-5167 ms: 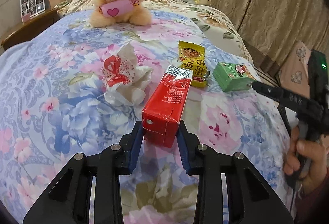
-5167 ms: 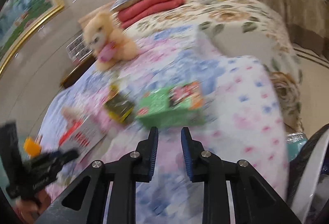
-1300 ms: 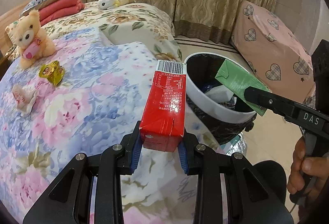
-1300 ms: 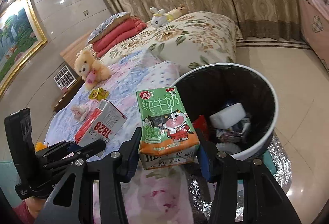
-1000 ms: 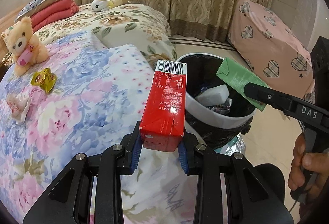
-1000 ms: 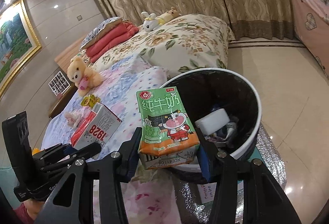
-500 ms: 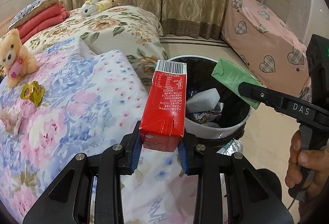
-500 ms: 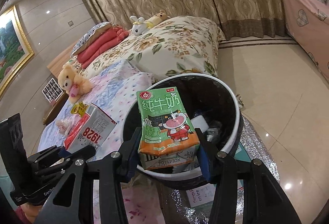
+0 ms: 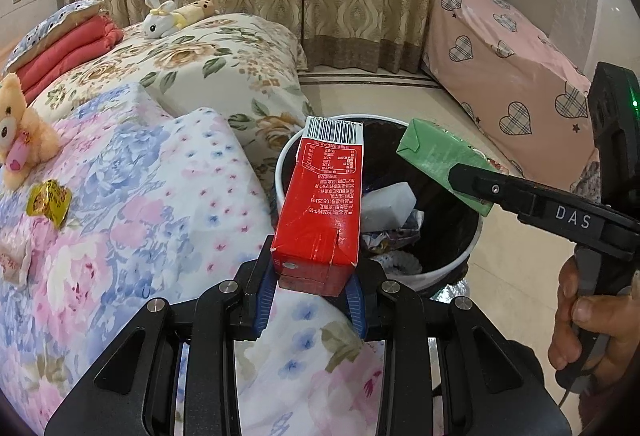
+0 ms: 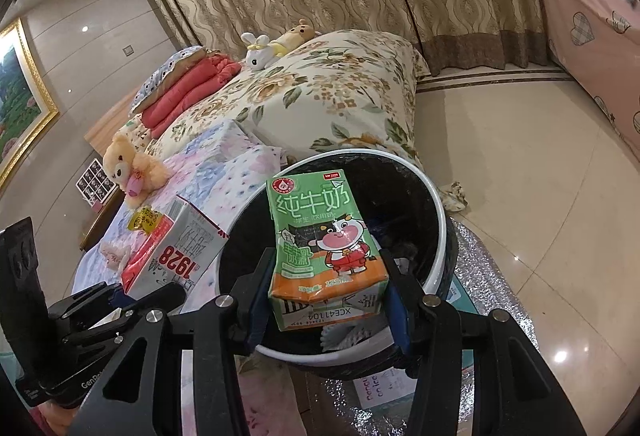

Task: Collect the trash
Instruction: 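Carry the red box and green carton over the trash bin and open both grippers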

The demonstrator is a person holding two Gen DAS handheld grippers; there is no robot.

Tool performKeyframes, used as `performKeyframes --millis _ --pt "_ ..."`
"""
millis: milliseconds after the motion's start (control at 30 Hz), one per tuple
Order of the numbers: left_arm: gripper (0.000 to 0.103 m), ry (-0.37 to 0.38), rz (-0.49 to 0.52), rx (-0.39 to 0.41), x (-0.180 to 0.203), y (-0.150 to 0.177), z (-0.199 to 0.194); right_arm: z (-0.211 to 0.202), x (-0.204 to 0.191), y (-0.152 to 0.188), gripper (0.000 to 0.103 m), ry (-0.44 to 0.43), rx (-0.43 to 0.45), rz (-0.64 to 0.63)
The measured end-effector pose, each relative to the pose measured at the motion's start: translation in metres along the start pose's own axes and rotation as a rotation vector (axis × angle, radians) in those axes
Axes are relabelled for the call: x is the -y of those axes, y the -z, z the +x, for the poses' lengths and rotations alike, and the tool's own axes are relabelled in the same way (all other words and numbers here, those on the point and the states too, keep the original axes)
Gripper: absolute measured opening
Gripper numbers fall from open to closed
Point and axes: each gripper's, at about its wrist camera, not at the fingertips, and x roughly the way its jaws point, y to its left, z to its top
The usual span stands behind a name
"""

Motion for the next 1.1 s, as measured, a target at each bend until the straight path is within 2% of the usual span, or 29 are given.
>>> performKeyframes --millis 633,1100 --pt "0.030 -0.001 0.028 -0.012 0.008 -0.018 0.023 0.011 0.005 -0.010 0.050 0.021 -0.026 -0.009" --pt "0.030 0.026 0.017 -0.053 0.008 -0.022 0.039 0.024 0.011 -0.019 0.050 0.030 -0.052 -0.001"
